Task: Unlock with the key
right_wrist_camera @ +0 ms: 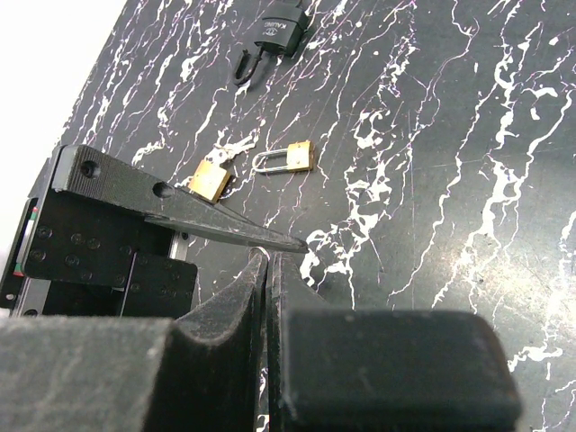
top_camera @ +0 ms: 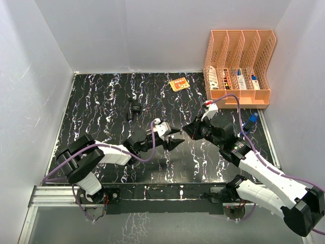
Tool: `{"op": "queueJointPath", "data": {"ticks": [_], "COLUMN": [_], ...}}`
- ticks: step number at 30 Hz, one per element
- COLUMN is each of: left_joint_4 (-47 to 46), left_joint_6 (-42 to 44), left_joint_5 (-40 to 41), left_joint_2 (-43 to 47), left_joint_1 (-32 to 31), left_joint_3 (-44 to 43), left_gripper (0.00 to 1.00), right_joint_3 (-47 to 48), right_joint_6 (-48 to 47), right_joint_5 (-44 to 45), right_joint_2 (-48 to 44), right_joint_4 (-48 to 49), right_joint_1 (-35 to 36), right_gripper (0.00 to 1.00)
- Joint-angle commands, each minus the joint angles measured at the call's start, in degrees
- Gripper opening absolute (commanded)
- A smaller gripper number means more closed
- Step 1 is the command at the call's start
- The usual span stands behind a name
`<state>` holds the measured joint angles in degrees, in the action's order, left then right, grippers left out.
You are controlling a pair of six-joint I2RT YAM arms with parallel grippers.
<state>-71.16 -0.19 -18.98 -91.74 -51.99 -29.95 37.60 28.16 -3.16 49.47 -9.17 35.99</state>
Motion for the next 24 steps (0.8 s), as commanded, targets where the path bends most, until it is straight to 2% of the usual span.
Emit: {"op": "queueJointPath", "data": {"ticks": [1, 5, 15, 24], "left_joint_4": [-2.84, -2.87, -1.75, -1.13], "left_joint_6": [0.83, 1.15, 1.33, 1.58], "left_joint_5": [-2.61, -2.79, -3.00, -1.68], "left_joint_2": [0.11, 0.42, 1.21, 2.42], "left_joint_1": [-0.48, -0.65, -0.92, -1.01], "left_joint_3": [-1.86, -1.90, -1.82, -0.55], "left_gripper": [0.49, 0.48, 0.35, 0.31], "right_joint_3": [0.09, 0.01, -0.25, -0.10], "right_joint_6": [-0.50, -0.48, -0.48, -0.48], "right_joint_5": [0.71, 0.75, 1.26, 1.81], "right_joint_2": [-0.96, -0.91, -1.26, -1.65], "right_joint_4": [1.52, 1.53, 1.44, 1.00], "right_joint_1": [0.30, 0.30, 0.26, 0.23], "right_gripper": [0.00, 0.00, 0.00, 0.00]}}
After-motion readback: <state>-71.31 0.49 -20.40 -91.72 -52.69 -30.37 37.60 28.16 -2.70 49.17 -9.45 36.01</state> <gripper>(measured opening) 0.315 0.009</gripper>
